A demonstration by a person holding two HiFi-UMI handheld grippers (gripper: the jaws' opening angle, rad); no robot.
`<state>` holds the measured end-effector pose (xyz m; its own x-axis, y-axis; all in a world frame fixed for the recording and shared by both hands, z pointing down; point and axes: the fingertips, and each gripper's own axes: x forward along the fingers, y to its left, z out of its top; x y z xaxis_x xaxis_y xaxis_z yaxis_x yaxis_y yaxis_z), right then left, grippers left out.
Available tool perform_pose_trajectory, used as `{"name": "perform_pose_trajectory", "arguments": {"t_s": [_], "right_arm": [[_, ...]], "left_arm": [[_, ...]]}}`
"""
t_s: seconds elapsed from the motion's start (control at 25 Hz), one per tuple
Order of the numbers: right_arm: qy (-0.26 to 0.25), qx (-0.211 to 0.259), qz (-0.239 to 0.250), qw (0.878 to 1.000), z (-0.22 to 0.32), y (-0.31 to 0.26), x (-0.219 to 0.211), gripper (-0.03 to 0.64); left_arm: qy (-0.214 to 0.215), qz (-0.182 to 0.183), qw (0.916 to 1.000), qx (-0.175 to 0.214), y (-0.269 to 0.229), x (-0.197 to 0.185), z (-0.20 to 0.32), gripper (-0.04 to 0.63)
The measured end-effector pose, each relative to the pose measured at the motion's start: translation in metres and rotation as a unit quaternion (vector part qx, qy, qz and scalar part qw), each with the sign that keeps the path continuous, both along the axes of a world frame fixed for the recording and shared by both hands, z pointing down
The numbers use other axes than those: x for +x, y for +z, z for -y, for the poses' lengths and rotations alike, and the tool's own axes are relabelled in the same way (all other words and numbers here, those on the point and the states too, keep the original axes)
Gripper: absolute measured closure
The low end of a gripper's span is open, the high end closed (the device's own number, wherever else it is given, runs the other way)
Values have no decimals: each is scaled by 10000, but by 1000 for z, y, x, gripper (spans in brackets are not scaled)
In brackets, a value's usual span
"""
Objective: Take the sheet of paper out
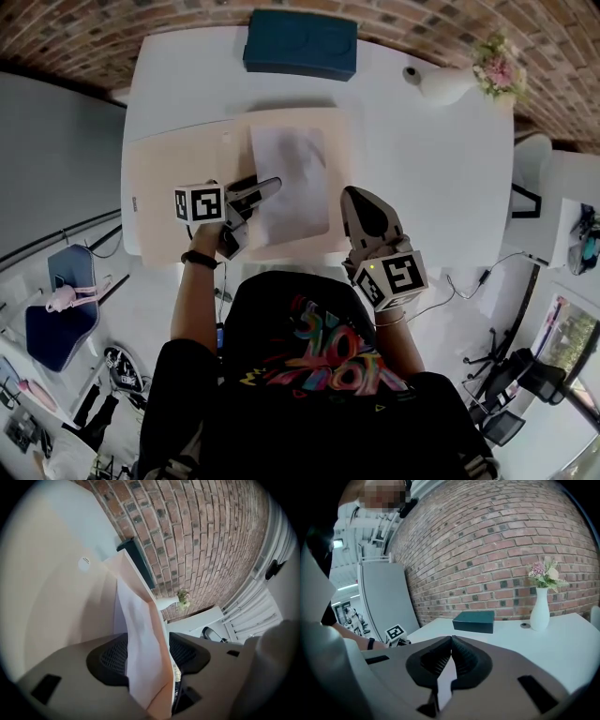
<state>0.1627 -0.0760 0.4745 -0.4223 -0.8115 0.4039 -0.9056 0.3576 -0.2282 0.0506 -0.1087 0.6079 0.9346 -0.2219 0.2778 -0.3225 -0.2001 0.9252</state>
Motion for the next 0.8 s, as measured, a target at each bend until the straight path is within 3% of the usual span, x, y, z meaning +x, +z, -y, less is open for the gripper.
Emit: {"name": "perform_pose_trajectory", "arguments": {"t_s": [0.08, 0.2, 0.36, 0.68, 0.8], "right_arm": [[8, -25, -1, 10000, 0, 1, 0, 598], [-22, -85, -55, 9999, -2, 3, 0, 598], [18, -109, -53, 9999, -4, 6, 2, 598], [122, -107, 19, 9999, -3, 6, -1, 598], [122, -174, 7, 9998, -8, 10, 1, 598]], "left_arm": [[63, 99, 9999, 127, 3, 0, 0, 328], [64, 429, 9985, 327, 12, -8, 3, 462], [272, 136, 9994, 170, 7, 2, -1, 462], [407, 10, 9992, 56, 10, 18, -3, 462], [369, 202, 9991, -32, 18, 16, -4, 551]]}}
